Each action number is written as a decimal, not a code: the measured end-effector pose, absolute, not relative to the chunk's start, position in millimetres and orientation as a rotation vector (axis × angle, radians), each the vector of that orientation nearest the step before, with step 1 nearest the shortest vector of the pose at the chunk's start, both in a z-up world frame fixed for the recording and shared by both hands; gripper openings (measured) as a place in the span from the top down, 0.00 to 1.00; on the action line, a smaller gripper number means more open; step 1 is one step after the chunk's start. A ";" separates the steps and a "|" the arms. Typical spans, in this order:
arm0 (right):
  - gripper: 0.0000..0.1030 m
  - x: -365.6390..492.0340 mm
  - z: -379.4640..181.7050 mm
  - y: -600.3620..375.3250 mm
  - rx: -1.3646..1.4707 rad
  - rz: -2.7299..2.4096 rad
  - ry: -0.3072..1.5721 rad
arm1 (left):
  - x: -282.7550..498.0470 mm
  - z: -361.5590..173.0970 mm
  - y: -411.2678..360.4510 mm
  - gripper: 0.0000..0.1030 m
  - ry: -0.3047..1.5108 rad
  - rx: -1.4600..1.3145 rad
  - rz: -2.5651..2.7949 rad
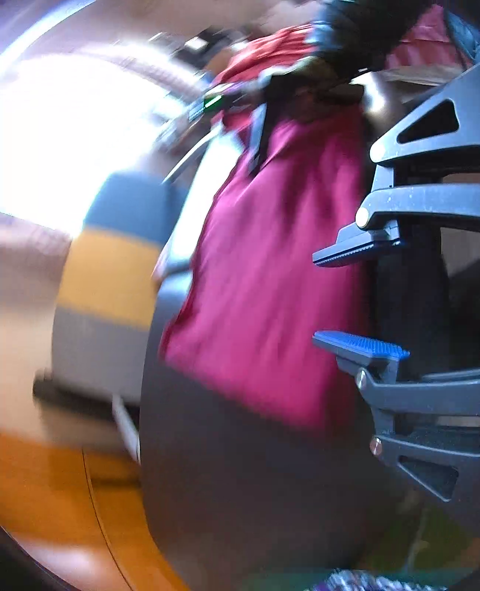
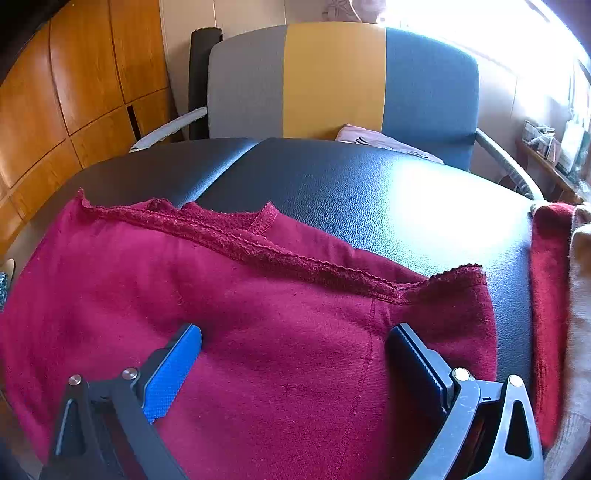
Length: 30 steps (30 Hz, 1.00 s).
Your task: Fold clothes
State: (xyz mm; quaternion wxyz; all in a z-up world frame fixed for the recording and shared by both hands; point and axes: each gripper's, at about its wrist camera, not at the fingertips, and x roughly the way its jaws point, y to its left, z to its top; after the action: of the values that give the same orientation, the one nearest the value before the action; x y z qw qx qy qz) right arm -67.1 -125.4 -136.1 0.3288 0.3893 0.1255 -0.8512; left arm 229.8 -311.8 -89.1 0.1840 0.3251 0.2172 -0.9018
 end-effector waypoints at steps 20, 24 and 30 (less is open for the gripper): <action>0.00 -65.8 -136.2 -124.6 1.024 -2.216 0.315 | 233.4 -117.8 -353.8 0.91 0.684 1.147 -2.604; 0.00 -65.8 -136.0 -128.1 1.013 -2.188 0.330 | 249.3 -131.5 -344.1 0.91 0.715 1.176 -2.586; 0.00 -65.0 -135.8 -129.5 1.010 -2.184 0.336 | 246.4 -125.0 -348.3 0.84 0.770 1.140 -2.582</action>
State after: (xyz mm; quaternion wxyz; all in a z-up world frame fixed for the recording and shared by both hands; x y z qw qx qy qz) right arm -65.0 -129.5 -135.8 0.3488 0.3895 0.1298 -0.8425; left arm 246.4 -348.3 -125.0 0.1077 0.3874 0.2617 -0.8774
